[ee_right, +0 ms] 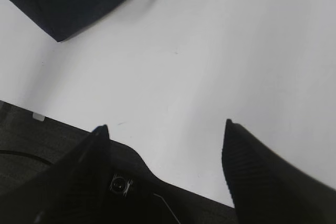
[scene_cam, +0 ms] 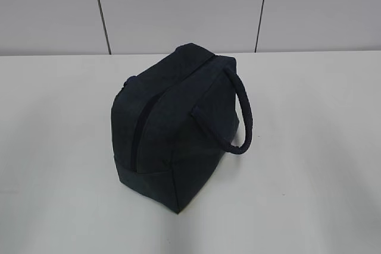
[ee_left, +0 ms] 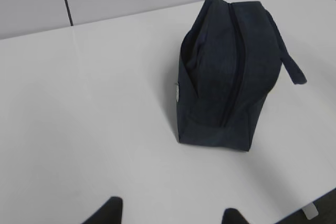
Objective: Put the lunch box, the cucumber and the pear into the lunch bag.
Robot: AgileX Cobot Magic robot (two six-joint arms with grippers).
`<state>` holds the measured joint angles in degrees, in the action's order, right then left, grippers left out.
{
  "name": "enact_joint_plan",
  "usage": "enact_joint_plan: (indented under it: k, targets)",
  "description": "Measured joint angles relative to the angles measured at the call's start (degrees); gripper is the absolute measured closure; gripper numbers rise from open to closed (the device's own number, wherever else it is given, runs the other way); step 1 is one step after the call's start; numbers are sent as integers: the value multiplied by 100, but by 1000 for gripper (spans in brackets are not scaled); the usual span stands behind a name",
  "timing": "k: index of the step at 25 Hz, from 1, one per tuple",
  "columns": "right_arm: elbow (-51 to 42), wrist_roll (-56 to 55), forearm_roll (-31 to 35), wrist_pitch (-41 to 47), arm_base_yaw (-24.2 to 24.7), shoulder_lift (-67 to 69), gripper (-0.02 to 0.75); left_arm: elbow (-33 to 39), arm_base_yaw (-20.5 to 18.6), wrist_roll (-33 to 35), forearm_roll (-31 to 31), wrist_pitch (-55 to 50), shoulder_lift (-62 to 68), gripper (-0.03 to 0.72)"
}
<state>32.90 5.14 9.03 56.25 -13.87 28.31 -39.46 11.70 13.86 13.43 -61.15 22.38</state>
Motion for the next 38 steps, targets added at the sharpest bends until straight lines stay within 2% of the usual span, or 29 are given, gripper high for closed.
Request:
enact_joint_plan:
  k: [7, 11, 15, 23, 38]
  targets:
    - [-65, -173, -807, 1025, 0, -1642, 220, 803, 0, -11, 19, -259, -1052, 341]
    - [-136, -163, -1090, 1128, 0, -2291, 220, 886, 0, -43, -65, -302, -1586, 342]
    - [-425, -151, -1169, 1056, 0, -2850, 220, 891, 0, -287, -465, -306, -1968, 343]
    - [-448, -834, -1584, 1008, 0, -2925, 220, 892, 0, -488, -721, -313, -2135, 346]
    - [-448, -934, -1608, 1008, 0, -2925, 221, 892, 0, -607, -814, -308, -2135, 346]
